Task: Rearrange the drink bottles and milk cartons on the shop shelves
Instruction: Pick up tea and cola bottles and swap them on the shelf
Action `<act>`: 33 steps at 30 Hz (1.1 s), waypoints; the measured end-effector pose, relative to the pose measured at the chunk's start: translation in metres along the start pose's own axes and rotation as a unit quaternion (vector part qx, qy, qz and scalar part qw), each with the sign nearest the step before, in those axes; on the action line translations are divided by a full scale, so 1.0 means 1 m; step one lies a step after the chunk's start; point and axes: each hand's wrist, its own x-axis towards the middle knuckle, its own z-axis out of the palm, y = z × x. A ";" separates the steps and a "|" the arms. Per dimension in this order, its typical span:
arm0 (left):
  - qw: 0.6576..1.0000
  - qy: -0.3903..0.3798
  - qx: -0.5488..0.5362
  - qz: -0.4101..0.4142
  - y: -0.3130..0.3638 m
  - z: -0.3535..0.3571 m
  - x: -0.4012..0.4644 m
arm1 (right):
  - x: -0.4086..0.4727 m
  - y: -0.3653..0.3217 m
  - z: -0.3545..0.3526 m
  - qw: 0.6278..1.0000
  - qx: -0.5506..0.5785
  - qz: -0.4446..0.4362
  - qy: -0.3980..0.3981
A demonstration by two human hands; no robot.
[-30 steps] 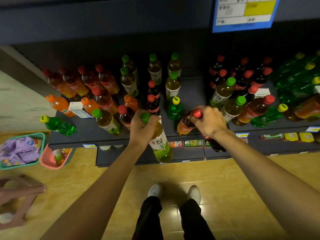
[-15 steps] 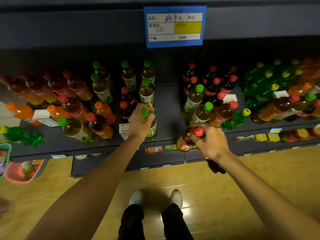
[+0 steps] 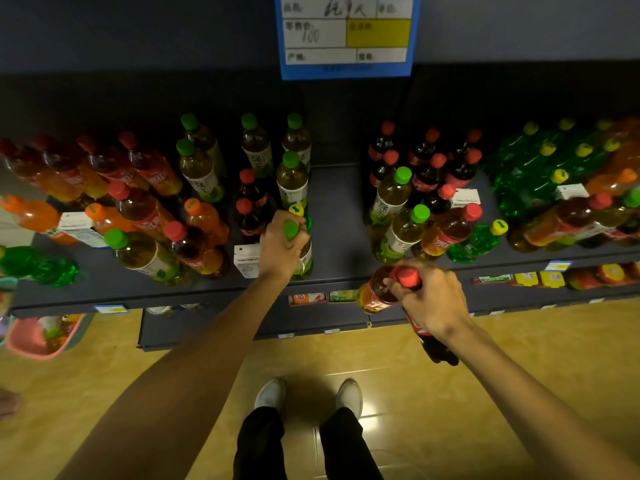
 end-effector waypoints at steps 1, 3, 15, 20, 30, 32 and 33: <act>1.000 -0.005 0.000 -0.002 -0.002 0.002 0.001 | 0.000 0.000 0.001 1.000 0.003 -0.001 -0.001; 1.000 -0.016 -0.001 0.006 -0.007 0.005 0.001 | 0.000 0.000 0.003 1.000 0.010 -0.001 -0.005; 0.994 -0.020 0.097 0.046 -0.014 0.005 0.007 | 0.002 -0.012 0.000 0.999 0.045 -0.019 -0.015; 0.985 0.006 0.141 0.104 -0.009 -0.015 -0.013 | 0.001 -0.019 0.000 0.997 0.049 -0.047 -0.035; 0.921 -0.021 0.238 0.306 -0.026 -0.055 -0.095 | -0.010 -0.071 0.000 0.977 0.064 -0.163 -0.120; 0.944 -0.073 0.218 0.238 -0.016 -0.061 -0.111 | -0.013 -0.090 0.002 0.971 0.074 -0.181 -0.135; 0.954 -0.101 0.213 0.185 -0.012 -0.064 -0.118 | -0.016 -0.100 0.003 0.969 0.079 -0.189 -0.139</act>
